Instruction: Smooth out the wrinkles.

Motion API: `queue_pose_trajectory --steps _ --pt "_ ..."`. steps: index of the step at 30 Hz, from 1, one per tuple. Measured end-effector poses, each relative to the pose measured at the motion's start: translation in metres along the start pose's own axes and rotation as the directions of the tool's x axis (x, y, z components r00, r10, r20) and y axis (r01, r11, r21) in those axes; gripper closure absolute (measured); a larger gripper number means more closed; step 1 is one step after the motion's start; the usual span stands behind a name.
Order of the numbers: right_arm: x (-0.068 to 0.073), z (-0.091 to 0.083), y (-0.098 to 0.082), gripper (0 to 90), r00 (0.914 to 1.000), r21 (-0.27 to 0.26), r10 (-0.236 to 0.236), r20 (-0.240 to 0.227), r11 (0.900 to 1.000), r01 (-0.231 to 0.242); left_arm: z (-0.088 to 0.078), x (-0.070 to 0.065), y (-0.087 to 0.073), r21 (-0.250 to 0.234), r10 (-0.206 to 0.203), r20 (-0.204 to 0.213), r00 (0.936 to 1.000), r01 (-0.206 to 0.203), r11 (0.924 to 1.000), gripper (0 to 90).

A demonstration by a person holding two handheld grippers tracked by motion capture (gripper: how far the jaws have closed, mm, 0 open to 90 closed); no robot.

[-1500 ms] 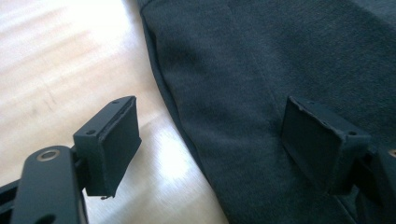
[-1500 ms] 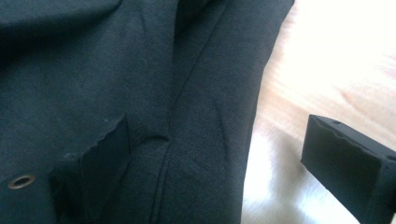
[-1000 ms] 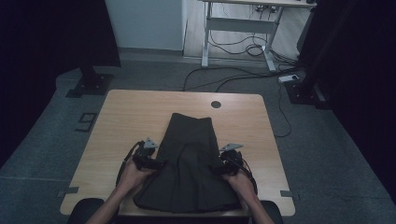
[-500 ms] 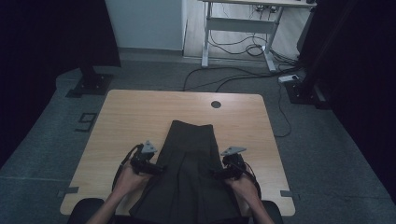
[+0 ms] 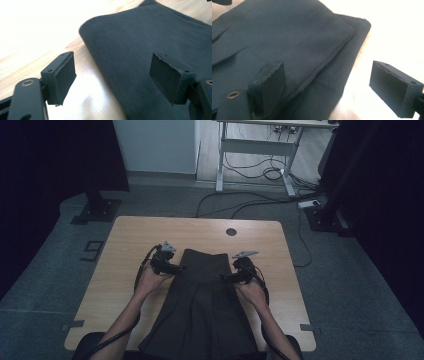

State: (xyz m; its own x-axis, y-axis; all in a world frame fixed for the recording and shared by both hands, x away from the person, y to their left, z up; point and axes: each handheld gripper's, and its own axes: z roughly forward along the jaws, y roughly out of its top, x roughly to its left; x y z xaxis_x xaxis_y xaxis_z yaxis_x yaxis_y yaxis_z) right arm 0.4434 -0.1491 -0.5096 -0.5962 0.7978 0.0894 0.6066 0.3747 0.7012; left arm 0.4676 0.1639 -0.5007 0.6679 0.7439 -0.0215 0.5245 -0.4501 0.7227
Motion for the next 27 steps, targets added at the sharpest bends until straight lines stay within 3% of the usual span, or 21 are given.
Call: queue_pose_trajectory --steps 8,13,15,18,19,21,25,27 --pt "-0.011 0.028 0.016 14.1 0.9981 0.025 0.009 0.060 1.000 -0.011 0.027 0.014 -0.002 0.042 -0.025 -0.033 0.9991 0.026 0.9988 21.6" --pt "-0.016 0.044 0.020 16.4 0.9965 0.038 0.025 0.080 0.999 -0.029 0.039 0.015 -0.007 0.091 0.011 -0.059 0.9982 -0.006 0.9959 21.5" --pt "-0.015 0.049 0.021 21.0 0.9968 0.055 0.022 0.076 0.998 -0.026 0.043 0.015 -0.010 0.085 0.011 -0.049 0.9988 -0.007 0.9963 21.6" --pt "-0.014 0.056 0.020 29.0 0.9976 0.085 0.004 0.069 0.996 -0.010 0.045 0.020 -0.012 0.076 -0.050 -0.013 0.9987 0.051 0.9958 22.6" --pt "-0.014 0.056 0.019 31.7 0.9984 0.076 0.018 0.054 0.997 -0.022 0.045 0.021 -0.013 0.072 -0.062 -0.005 0.9981 0.062 0.9955 23.2" --pt "-0.014 0.056 0.018 34.0 0.9989 0.068 0.014 0.046 0.998 -0.017 0.045 0.020 -0.012 0.073 -0.055 0.003 0.9985 0.055 0.9958 25.3" --pt "-0.013 0.054 0.019 52.6 0.9999 0.070 0.008 0.008 0.997 -0.008 0.044 0.015 -0.010 0.070 -0.046 0.043 0.9980 0.043 0.9966 45.5" --pt "-0.012 0.053 0.019 68.0 0.9994 0.072 0.020 -0.027 0.997 -0.018 0.044 0.014 -0.010 0.068 -0.052 0.067 0.9964 0.047 0.9965 55.3"
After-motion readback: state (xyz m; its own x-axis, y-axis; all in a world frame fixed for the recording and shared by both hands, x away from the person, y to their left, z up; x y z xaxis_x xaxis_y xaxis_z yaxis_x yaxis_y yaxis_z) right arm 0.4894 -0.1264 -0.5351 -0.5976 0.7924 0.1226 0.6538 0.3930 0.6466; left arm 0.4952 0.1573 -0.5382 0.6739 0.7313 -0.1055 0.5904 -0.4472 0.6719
